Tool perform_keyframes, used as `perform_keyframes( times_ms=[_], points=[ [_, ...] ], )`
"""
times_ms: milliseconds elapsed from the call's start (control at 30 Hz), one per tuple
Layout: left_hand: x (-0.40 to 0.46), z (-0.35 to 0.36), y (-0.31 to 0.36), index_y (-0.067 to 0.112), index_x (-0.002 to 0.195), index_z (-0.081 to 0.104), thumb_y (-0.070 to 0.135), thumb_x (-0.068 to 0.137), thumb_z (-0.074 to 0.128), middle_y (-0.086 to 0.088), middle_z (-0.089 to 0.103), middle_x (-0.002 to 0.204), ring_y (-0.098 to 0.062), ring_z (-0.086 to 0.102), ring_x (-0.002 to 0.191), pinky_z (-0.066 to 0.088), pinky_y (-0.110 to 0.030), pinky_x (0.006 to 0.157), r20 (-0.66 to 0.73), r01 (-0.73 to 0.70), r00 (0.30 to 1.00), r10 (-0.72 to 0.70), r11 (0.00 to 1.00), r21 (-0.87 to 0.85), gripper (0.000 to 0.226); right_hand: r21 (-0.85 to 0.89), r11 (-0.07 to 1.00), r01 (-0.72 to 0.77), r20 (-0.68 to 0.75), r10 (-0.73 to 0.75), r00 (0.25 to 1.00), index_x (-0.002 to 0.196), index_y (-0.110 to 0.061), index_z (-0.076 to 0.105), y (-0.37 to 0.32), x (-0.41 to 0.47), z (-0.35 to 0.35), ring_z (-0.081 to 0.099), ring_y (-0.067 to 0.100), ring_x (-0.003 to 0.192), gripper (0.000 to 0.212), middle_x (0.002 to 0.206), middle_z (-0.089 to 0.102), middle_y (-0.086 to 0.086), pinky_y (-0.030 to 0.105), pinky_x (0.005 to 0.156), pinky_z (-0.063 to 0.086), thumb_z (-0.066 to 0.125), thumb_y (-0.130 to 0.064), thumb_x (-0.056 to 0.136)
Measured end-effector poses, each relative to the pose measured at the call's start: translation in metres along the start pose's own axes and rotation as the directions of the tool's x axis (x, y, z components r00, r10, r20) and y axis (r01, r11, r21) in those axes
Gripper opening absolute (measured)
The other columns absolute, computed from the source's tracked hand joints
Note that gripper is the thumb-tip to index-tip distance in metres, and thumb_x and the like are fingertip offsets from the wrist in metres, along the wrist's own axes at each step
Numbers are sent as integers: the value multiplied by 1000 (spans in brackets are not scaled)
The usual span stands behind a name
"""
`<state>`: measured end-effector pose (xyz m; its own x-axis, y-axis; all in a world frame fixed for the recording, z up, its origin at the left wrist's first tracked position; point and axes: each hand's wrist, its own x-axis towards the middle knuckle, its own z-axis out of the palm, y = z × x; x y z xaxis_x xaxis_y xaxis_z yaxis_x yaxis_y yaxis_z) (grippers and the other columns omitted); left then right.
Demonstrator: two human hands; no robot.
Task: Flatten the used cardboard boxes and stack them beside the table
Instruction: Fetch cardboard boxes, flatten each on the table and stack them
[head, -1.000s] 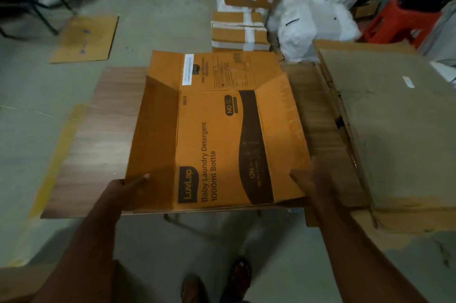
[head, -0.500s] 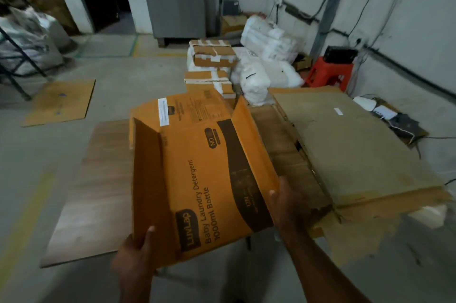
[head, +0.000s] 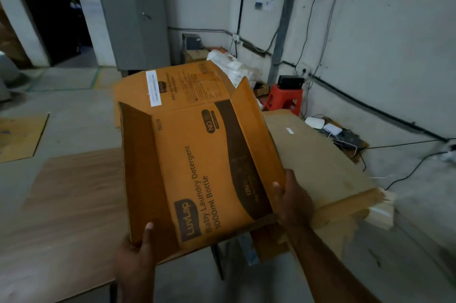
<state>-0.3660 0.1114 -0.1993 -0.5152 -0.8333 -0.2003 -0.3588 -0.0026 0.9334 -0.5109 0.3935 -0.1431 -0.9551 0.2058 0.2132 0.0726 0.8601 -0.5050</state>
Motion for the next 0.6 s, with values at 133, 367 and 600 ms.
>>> perform_keyframes(
  times_ms=[133,367,600],
  points=[
    [-29,63,25,1,116,72,48,90,73,-26,73,103,-42,68,99,50,-46,84,38,-57,998,59,997,-53,53,-19,999,-50,-51,49,998,143,-23,44,53,44,-28,67,35,105,44,118,69,10,46,89,53,55,-38,104],
    [-93,238,54,8,117,71,46,90,73,-14,72,95,-30,67,88,56,-46,85,96,-82,991,96,986,-146,47,80,995,-56,-103,64,993,142,-17,45,205,180,-72,65,38,104,46,120,65,14,48,85,50,58,-38,102],
    [-171,409,77,14,131,62,45,88,74,-1,66,111,-23,65,102,56,-47,92,167,-2,985,39,976,-217,54,125,988,-88,41,84,996,144,-10,44,362,325,-108,56,46,123,56,140,56,22,58,99,45,63,-39,100]
  ],
)
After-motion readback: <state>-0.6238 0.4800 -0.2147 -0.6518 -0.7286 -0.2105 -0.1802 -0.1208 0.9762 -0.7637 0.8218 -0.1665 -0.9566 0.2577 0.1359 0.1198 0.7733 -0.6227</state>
